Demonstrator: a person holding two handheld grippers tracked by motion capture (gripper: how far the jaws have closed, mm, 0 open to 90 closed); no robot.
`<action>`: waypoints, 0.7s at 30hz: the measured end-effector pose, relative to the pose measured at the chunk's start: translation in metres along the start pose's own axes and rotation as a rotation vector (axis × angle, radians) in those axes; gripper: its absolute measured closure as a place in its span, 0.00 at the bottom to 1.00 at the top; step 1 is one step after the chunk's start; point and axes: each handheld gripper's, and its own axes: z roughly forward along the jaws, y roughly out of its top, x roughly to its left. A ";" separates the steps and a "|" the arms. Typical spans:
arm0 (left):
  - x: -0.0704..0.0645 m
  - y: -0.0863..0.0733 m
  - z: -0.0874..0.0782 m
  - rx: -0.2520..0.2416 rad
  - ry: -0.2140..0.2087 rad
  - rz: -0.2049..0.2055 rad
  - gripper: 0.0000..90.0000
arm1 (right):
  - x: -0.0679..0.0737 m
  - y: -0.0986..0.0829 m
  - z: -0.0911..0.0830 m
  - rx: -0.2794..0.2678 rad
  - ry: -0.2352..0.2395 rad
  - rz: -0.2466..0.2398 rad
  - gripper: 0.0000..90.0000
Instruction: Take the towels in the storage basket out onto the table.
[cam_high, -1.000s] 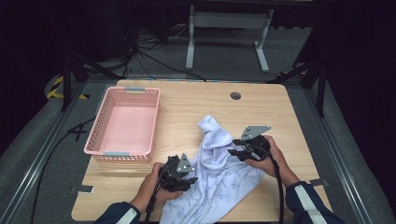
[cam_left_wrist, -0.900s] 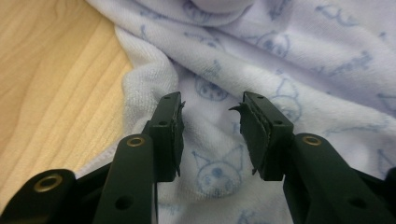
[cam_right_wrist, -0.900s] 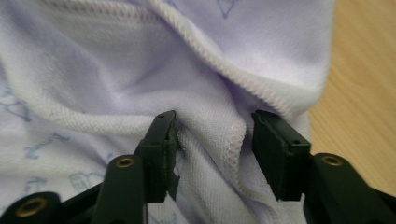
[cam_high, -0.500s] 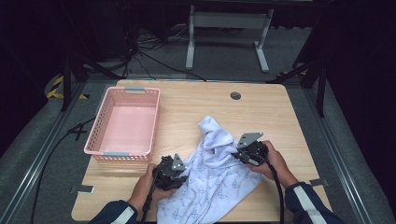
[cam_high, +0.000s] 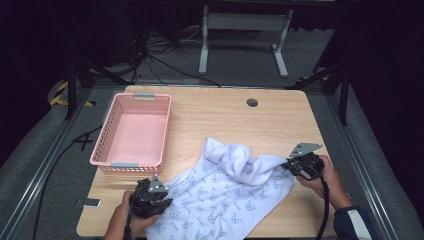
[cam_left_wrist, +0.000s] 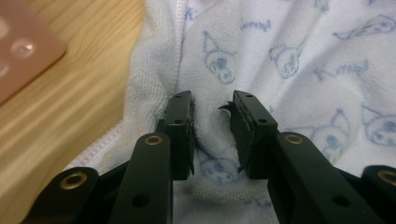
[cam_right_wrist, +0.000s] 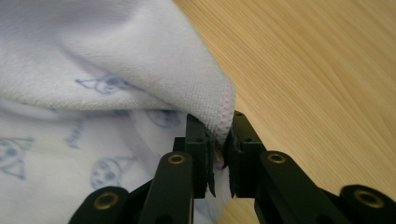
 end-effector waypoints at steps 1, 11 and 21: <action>0.001 -0.003 -0.002 -0.004 -0.001 -0.013 0.76 | 0.000 0.000 0.000 0.000 0.000 0.000 0.87; -0.006 -0.001 0.005 -0.029 0.000 0.061 0.61 | 0.015 0.037 -0.006 -0.186 0.144 -0.058 0.42; -0.005 -0.002 0.006 -0.047 -0.009 0.063 0.60 | 0.044 0.060 0.056 0.054 0.298 -0.207 0.43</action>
